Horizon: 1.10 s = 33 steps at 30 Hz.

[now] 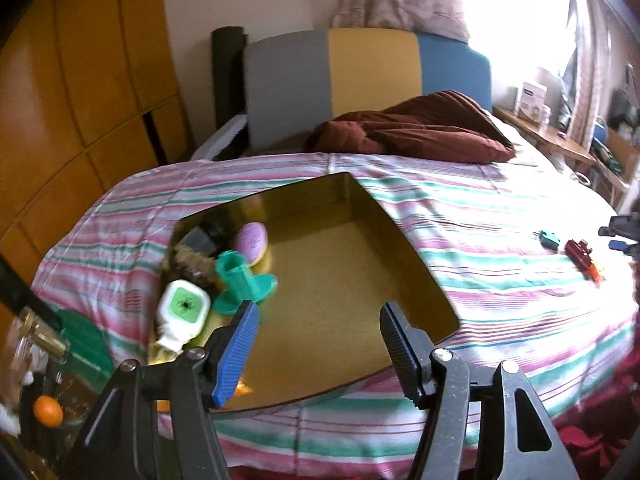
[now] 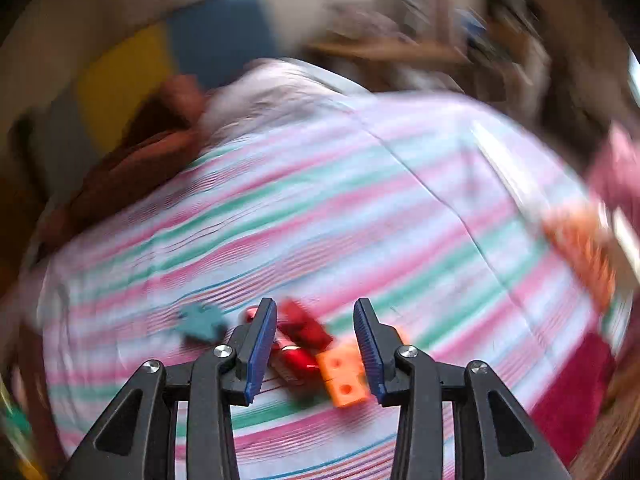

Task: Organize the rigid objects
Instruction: 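Move both open tools back toward the puzzle piece and red-orange blocks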

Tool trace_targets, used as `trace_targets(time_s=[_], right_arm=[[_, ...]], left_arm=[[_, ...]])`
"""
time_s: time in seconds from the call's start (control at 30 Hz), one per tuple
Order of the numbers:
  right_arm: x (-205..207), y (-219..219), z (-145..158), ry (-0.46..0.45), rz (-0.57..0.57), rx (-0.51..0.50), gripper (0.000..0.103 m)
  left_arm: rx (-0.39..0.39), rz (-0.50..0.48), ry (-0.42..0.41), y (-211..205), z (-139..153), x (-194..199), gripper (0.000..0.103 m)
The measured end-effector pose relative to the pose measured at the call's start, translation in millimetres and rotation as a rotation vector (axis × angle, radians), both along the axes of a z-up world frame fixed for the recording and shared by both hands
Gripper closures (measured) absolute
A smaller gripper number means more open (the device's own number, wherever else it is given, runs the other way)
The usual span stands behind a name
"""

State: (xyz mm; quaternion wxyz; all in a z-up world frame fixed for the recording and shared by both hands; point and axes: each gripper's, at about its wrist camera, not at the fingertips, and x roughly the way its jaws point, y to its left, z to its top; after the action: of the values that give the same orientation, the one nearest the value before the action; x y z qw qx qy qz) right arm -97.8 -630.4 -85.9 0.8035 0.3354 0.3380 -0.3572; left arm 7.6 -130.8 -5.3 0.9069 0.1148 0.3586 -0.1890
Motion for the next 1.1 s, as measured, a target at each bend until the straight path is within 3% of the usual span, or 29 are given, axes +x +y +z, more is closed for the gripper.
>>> trace_targets(time_s=[0.17, 0.6, 0.9, 1.1], right_arm=[[-20, -24, -16, -0.049, -0.087, 0.163, 0.063], [-29, -30, -21, -0.096, -0.137, 0.210, 0.063], [-27, -29, -23, -0.126, -0.107, 0.250, 0.063], [-25, -27, -21, -0.154, -0.086, 0.261, 0.063]], left_arm=[[0.005, -0.088, 0.039, -36, -8, 0, 0.039], [0.020, -0.342, 0.165, -152, -33, -10, 0.039], [0.043, -0.455, 0.256, -253, -61, -5, 0.043], [0.044, -0.502, 0.231, -314, -66, -1, 0.028]])
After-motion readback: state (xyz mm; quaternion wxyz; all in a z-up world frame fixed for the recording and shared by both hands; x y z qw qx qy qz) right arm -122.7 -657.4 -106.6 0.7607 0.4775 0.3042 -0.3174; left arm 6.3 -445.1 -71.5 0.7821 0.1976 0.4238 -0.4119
